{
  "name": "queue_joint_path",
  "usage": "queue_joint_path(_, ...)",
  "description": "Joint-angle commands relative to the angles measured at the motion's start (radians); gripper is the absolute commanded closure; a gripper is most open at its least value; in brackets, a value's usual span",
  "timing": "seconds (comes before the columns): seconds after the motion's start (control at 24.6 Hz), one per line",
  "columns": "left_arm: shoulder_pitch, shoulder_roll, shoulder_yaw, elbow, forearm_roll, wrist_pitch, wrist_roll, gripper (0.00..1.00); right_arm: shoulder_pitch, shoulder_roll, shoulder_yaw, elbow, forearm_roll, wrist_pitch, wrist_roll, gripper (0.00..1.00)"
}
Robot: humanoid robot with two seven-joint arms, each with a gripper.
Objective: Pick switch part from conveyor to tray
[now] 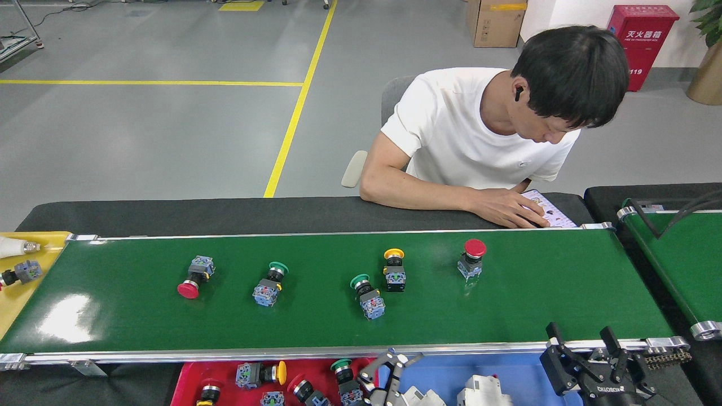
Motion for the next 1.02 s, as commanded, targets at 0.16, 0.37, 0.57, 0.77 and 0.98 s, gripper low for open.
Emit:
queue_joint_path(0.16, 0.076, 0.046, 0.409, -0.044, 0.228, 0.003, -0.005, 0.0, -0.053, 0.01, 0.029, -0.012, 0.018, 0.013, 0.004, 0.03)
queue_joint_path(0.37, 0.149, 0.042, 0.66, -0.034, 0.277, 0.009, -0.018, 0.0, -0.19, 0.116, 0.224, 0.091, 0.186, 0.124, 0.036, 0.04)
queue_joint_path(0.57, 0.163, 0.044, 0.712, -0.031, 0.274, 0.017, -0.018, 0.0, -0.405, 0.125, 0.378, 0.35, 0.214, 0.28, 0.037, 0.04)
queue_joint_path(0.77, 0.025, 0.046, 0.654, 0.082, 0.165, 0.08, -0.019, 0.0, -0.552, 0.15, 0.472, 0.54, 0.211, 0.32, 0.03, 0.04)
queue_joint_path(0.98, -0.167, 0.05, 0.608, 0.297, 0.119, 0.117, -0.018, 0.0, -0.59, 0.166, 0.517, 0.6, 0.2, 0.303, 0.029, 0.6)
